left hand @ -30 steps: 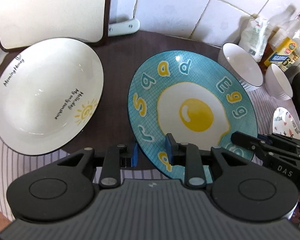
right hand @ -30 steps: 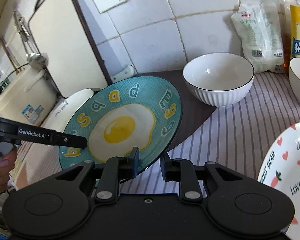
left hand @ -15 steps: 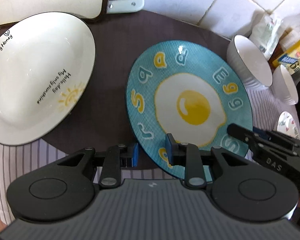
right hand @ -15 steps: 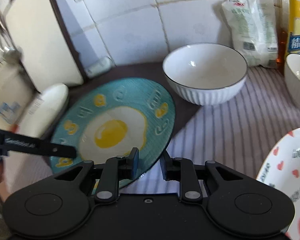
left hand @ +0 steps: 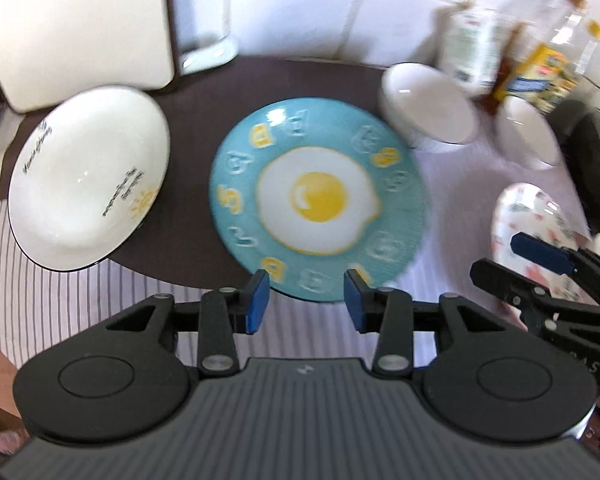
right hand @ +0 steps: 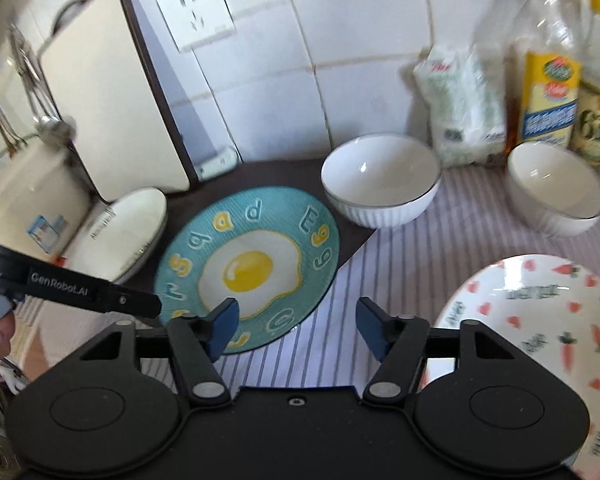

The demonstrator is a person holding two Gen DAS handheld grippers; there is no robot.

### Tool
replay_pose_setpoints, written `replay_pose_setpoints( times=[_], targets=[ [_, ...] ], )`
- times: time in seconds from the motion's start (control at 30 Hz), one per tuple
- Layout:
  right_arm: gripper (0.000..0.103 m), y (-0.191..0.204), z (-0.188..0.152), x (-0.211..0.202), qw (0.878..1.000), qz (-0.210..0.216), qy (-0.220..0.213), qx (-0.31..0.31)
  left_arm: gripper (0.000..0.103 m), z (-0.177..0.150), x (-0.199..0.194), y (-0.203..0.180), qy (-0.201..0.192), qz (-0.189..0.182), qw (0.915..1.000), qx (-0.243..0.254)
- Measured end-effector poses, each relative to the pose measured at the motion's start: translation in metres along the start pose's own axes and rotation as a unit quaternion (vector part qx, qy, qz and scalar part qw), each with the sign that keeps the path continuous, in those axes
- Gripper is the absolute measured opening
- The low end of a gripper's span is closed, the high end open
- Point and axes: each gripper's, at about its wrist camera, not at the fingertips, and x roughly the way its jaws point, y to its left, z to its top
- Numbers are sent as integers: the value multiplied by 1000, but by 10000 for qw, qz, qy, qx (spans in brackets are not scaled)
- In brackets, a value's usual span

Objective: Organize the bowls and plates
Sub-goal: 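Lower the blue plate onto the mat and open the left tool, then move the right tool to the pink bunny plate rim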

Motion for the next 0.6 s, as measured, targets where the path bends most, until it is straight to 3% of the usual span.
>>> replay_pose_setpoints(
  times=[0.2, 0.3, 0.6],
  targets=[
    [77, -3, -12, -75, 9988, 58, -423, -253, 53, -10, -41, -48, -97, -240, 9982, 534],
    [84, -11, -21, -111, 9976, 53, -679, -138, 60, -16, -56, -71, -189, -378, 9959, 806],
    [88, -43, -61, -168, 9925, -555, -1079, 163, 74, -32, -67, -125, -176, -771, 9880, 1328]
  ],
)
